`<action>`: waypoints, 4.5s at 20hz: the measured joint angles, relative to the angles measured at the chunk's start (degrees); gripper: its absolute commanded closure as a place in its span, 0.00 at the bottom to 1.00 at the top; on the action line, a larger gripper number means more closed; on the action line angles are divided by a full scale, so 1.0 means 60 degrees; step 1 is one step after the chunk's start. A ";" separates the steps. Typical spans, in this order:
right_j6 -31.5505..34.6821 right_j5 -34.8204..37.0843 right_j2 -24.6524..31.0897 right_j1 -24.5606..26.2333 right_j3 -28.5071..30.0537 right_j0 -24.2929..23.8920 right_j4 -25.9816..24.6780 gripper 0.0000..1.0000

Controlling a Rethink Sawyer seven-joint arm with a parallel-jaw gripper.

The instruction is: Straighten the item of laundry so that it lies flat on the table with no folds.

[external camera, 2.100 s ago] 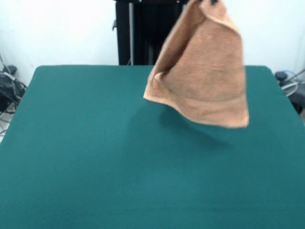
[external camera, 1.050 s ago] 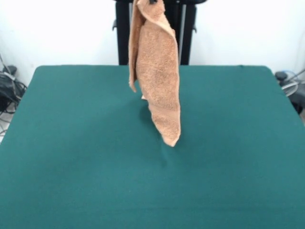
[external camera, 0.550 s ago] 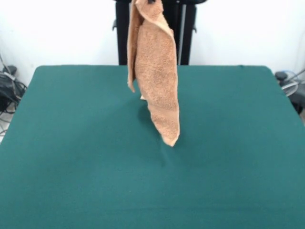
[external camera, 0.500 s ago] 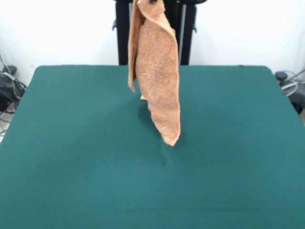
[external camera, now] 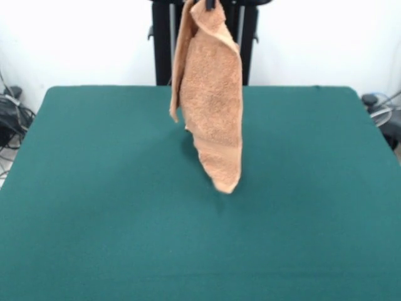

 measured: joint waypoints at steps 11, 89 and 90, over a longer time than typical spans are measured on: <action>0.0000 -0.1134 0.0128 0.0219 0.0059 -0.0538 -0.0006 1.00; 0.2217 0.0460 -0.2116 0.0927 -0.3175 0.3614 -0.4885 1.00; 0.2470 0.0417 -0.2194 0.1022 -0.3175 0.3691 -0.4884 1.00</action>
